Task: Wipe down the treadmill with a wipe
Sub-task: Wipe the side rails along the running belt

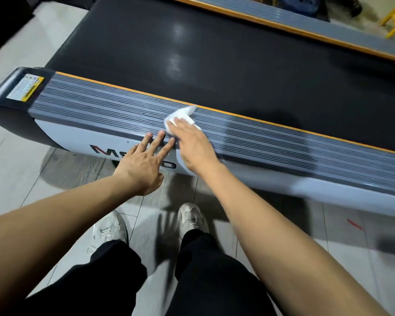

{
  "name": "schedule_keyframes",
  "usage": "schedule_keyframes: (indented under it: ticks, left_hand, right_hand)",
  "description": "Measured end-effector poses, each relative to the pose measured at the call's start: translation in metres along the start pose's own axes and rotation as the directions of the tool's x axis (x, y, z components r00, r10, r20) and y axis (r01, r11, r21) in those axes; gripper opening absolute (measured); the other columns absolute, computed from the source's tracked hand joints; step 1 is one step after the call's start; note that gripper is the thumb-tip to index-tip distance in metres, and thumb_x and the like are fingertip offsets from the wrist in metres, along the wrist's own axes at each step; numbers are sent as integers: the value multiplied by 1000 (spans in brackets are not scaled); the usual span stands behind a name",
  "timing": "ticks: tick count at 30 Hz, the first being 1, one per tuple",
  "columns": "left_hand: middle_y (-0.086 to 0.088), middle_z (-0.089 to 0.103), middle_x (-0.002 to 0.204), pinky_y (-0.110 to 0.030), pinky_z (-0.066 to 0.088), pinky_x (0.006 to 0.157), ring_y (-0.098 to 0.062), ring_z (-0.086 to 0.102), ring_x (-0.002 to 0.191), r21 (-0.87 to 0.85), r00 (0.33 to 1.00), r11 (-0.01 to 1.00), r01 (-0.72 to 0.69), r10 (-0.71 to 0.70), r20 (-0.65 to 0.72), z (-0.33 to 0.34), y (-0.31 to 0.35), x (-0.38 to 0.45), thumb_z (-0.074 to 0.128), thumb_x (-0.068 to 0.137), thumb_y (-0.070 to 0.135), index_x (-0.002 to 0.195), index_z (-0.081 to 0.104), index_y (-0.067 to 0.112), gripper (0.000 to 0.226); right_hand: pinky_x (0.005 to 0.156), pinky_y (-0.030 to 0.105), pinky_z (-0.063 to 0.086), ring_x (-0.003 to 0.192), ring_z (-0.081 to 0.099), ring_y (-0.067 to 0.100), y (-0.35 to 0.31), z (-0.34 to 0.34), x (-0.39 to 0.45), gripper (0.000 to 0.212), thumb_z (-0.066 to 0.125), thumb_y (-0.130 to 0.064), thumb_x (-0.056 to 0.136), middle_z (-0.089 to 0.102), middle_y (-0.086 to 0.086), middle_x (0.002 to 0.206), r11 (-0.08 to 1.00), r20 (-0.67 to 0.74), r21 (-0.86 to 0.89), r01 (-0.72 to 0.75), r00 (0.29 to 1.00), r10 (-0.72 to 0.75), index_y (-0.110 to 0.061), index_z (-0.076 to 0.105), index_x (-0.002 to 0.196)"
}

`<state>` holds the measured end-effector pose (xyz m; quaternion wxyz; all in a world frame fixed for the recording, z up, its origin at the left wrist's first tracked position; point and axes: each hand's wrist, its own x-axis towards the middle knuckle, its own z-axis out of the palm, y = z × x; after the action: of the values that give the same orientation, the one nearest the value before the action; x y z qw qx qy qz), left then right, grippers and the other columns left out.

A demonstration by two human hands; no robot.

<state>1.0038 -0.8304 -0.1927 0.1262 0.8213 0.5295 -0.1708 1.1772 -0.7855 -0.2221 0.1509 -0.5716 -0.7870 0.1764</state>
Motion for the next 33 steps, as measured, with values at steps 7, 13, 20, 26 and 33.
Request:
schedule_keyframes:
  ticks: [7, 13, 20, 26, 33]
  left_hand:
    - [-3, -32, 165, -47, 4, 129, -29, -21, 155, -48, 999, 998, -31, 29, -26, -3, -6, 0, 45, 104, 45, 154, -32, 33, 93]
    - [-1, -27, 167, -55, -2, 127, -27, -16, 157, 0, 989, 1000, 14, -14, -146, 11, -3, -3, 43, 102, 49, 156, -30, 33, 92]
    - [-13, 17, 170, -44, 5, 129, -26, 18, 157, -107, 917, 994, 12, -54, -394, 20, -16, -6, 54, 95, 36, 161, 20, 11, 78]
    - [-8, -9, 172, -49, 5, 129, -33, -4, 158, -152, 953, 984, 90, -129, -273, 25, -29, -12, 57, 97, 37, 163, 0, 36, 88]
    - [-2, -11, 172, -43, 1, 129, -26, -7, 159, -222, 941, 966, 133, -194, -278, 24, -28, -13, 48, 100, 35, 164, -7, 16, 87]
  right_hand:
    - [123, 41, 27, 145, 41, 24, 96, -42, -106, 60, 41, 3, 90, 48, 9, 153, 984, -247, 25, -174, 953, 175, -13, 53, 146]
    - [119, 47, 33, 140, 46, 31, 69, -18, -76, 52, 48, 7, 94, 54, 15, 147, 985, -191, -87, 146, 969, -160, -6, 53, 144]
    - [119, 45, 34, 144, 43, 26, -2, 20, -15, 60, 56, 6, 91, 49, 8, 153, 962, -147, -74, 264, 951, -272, -13, 49, 148]
    - [116, 50, 37, 138, 49, 28, 44, -4, -49, 58, 59, 11, 87, 55, 10, 147, 982, -206, -82, 169, 961, -182, -9, 56, 142]
    - [117, 56, 33, 145, 41, 29, 82, -30, -90, 61, 46, -6, 86, 50, 12, 151, 999, -153, -45, -3, 988, -4, -6, 50, 147]
